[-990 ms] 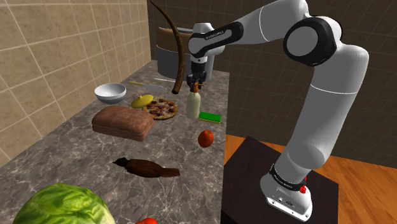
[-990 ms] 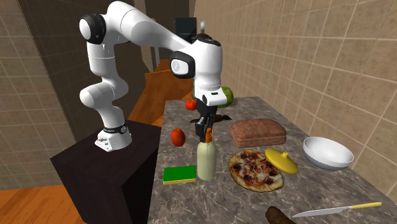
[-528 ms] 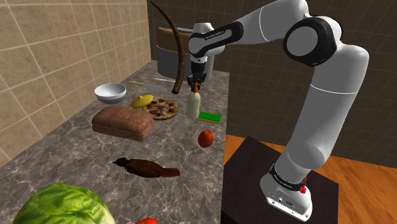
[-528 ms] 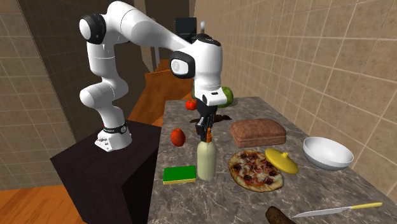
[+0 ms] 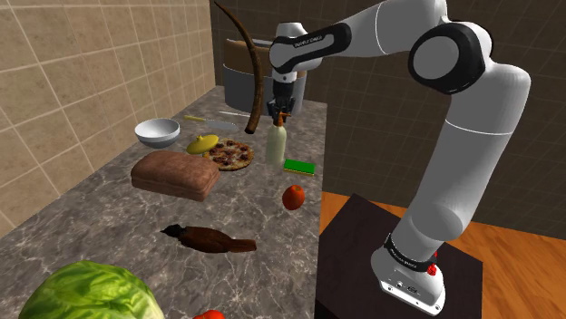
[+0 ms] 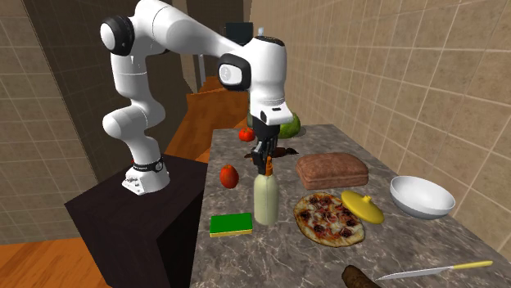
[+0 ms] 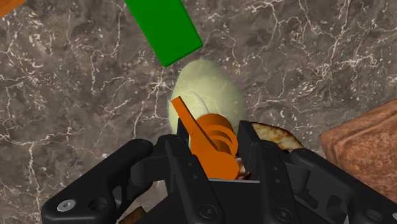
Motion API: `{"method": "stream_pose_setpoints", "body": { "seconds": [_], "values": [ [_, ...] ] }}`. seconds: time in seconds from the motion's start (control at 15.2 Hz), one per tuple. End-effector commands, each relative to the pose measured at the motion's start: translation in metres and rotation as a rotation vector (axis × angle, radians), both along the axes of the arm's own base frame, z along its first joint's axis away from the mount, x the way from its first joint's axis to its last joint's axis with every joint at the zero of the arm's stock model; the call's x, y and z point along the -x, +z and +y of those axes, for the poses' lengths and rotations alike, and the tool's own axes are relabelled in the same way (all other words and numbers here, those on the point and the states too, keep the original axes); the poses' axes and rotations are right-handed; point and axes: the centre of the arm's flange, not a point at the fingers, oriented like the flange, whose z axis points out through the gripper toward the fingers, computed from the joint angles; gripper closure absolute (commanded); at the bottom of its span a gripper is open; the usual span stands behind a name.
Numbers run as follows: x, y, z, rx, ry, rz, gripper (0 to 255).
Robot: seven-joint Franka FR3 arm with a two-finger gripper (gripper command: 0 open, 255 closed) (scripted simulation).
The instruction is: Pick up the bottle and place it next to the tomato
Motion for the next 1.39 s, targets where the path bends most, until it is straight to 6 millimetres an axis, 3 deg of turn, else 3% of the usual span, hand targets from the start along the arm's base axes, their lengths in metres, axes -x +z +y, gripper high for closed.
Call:
{"method": "stream_pose_setpoints", "body": {
  "seconds": [0.0, 1.32],
  "values": [
    [-0.001, 0.010, 0.000, 0.000, 0.000, 0.000, 255],
    [-0.001, 0.115, 0.000, 0.000, 0.000, 0.000, 255]
  ]
}}
